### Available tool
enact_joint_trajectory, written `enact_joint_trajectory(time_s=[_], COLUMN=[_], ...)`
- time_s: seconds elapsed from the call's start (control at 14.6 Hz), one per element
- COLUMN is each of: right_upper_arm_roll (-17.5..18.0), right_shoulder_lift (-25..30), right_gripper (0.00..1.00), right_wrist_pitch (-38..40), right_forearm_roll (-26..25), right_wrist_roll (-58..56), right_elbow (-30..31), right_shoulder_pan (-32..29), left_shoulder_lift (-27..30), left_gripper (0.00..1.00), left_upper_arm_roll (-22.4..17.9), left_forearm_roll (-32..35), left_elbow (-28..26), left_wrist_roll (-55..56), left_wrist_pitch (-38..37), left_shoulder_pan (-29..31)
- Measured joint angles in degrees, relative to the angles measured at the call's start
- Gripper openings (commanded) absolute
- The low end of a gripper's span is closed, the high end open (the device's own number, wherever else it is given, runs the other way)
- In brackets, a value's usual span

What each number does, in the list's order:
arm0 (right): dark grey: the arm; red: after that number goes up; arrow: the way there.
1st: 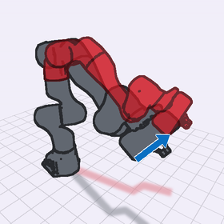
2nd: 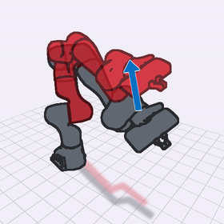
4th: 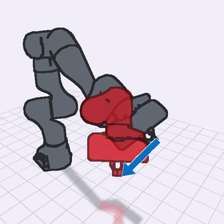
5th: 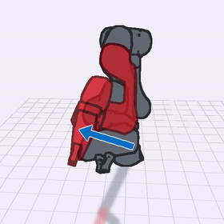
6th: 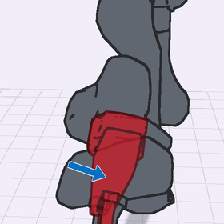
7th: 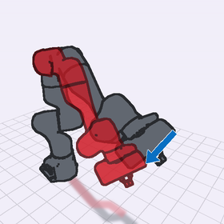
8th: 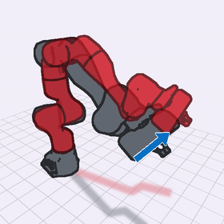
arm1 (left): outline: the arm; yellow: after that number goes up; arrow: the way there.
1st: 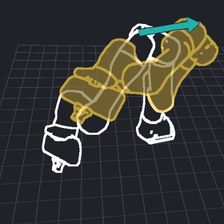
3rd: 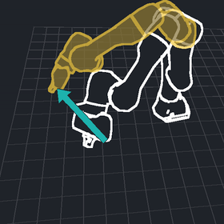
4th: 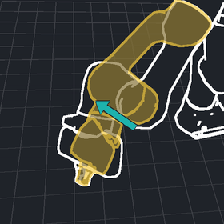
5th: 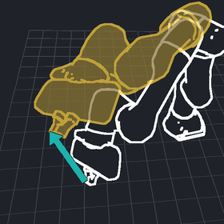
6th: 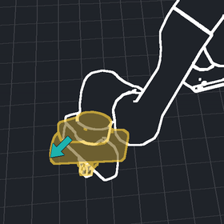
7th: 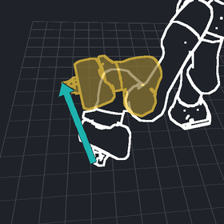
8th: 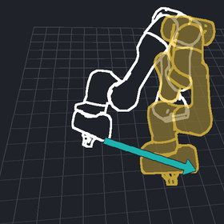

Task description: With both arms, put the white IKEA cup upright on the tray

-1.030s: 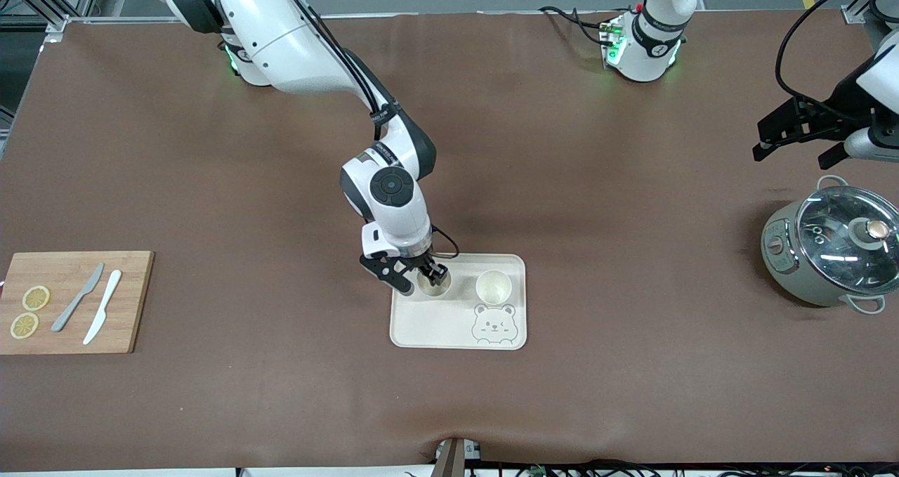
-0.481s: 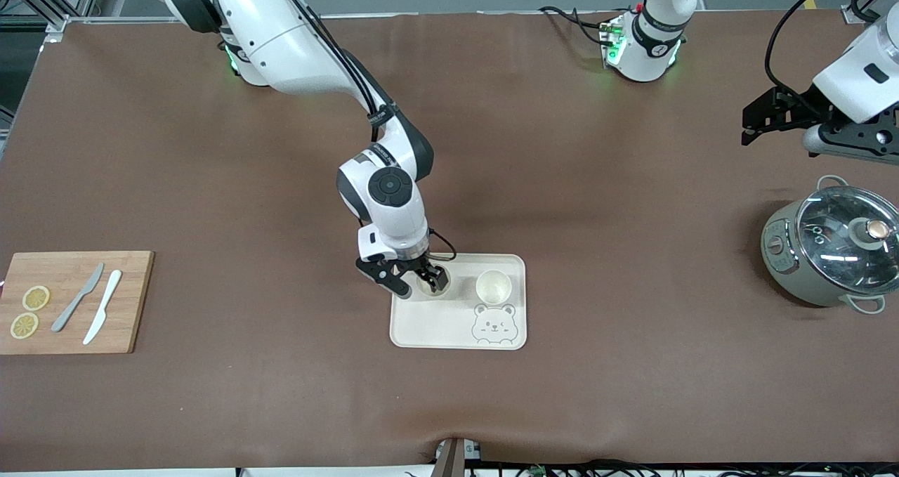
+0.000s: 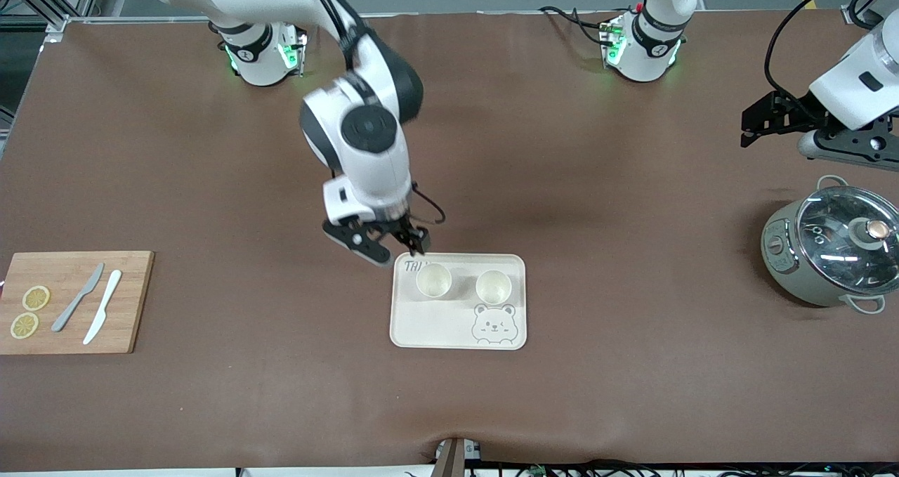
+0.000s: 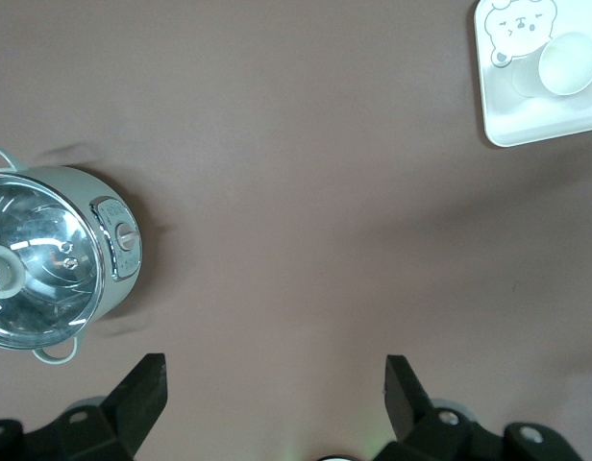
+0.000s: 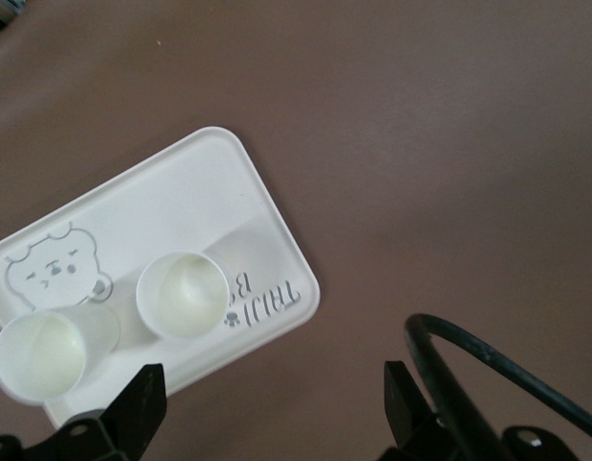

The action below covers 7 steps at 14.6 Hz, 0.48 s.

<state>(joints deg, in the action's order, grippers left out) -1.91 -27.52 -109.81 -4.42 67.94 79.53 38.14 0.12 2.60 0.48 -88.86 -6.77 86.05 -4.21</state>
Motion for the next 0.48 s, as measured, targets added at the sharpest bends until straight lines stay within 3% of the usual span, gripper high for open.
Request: enact_joint_trajectory(time_s=[0.21,0.48], right_upper_arm_roll=[-0.02,-0.37], right_shoulder_lift=[11.33,24.12], right_gripper=[1.00,1.00], right_wrist_pitch=[7.59,11.93], right_forearm_roll=[2.99,4.06], right_wrist_roll=[-3.94,-13.36], right_elbow=[5.06,14.46], right_shoulder_pan=[-0.29,-4.35], left_shoulder_lift=[-0.44,-1.23], left_gripper=[1.00,1.00], left_upper_arm_roll=[0.00,0.02], left_forearm_roll=[0.00,0.00], left_elbow=[-0.13,-0.15], left_wrist_roll=[0.00,0.52], left_wrist_pitch=[0.00,0.84], left_shoulder_pan=[0.00,-0.06])
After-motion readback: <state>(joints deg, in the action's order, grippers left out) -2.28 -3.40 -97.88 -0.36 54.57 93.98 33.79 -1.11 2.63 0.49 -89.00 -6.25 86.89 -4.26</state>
